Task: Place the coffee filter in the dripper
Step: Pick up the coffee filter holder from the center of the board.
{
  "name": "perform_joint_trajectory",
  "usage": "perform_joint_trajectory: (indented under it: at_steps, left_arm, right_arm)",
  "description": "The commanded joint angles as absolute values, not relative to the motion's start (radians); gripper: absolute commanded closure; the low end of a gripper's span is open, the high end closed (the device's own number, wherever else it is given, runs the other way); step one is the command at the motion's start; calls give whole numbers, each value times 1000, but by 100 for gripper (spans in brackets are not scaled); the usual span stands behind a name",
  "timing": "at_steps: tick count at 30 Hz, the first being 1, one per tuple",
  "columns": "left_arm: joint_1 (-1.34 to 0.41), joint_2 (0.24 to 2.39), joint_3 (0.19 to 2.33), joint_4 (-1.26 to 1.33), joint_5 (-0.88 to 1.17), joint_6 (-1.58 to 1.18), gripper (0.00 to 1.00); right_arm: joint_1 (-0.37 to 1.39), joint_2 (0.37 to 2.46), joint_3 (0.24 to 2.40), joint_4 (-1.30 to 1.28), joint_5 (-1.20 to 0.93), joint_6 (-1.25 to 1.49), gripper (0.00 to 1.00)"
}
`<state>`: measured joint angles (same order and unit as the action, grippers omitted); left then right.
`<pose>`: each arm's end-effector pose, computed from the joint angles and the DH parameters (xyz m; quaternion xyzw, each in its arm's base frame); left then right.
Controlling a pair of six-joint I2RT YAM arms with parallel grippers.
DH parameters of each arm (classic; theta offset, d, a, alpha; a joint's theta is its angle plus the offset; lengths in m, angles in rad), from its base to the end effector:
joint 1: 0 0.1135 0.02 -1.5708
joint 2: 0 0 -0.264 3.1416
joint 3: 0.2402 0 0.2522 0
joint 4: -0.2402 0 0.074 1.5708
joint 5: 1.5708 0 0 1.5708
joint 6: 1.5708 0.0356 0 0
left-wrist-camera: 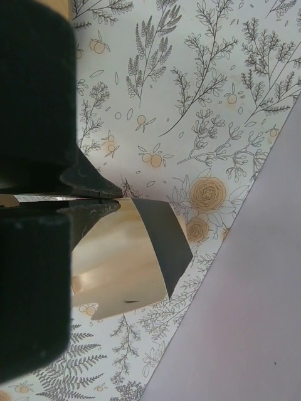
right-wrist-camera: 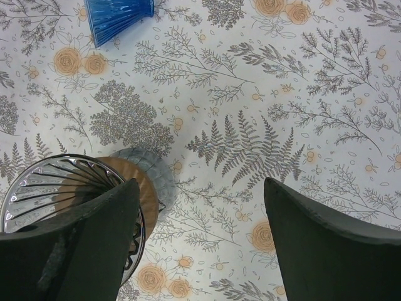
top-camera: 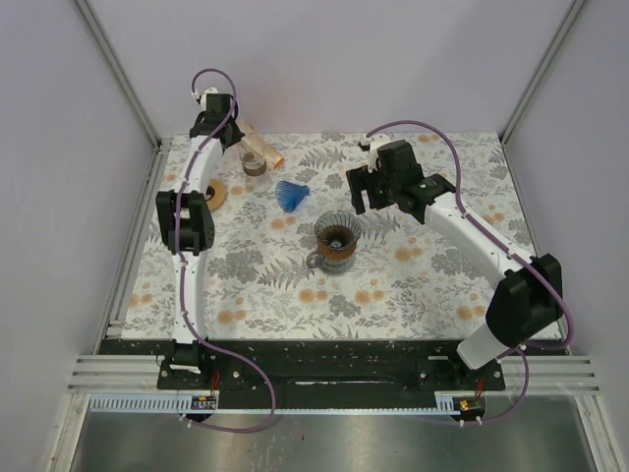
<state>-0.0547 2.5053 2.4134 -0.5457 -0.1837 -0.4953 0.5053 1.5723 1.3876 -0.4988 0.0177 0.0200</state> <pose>0.5689 -0.0246 0.2428 -0.2346 0.8588 -0.0428 0.4534 0.3129 0.1723 0.3223 -0.2133 0.8776 0.1037 0.4166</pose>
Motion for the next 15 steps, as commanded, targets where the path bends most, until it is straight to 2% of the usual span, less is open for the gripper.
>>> perform_joint_trajectory:
  at_steps: [1,15]
  left_arm:
    - [-32,2433,2459,-557,-143,-517,100]
    - [-48,2249,2482,-494,-100,-439,100]
  right_arm:
    - [514,1565,1428,-486,22,12,12]
    - [514,1459,1371,-485,5,40,12]
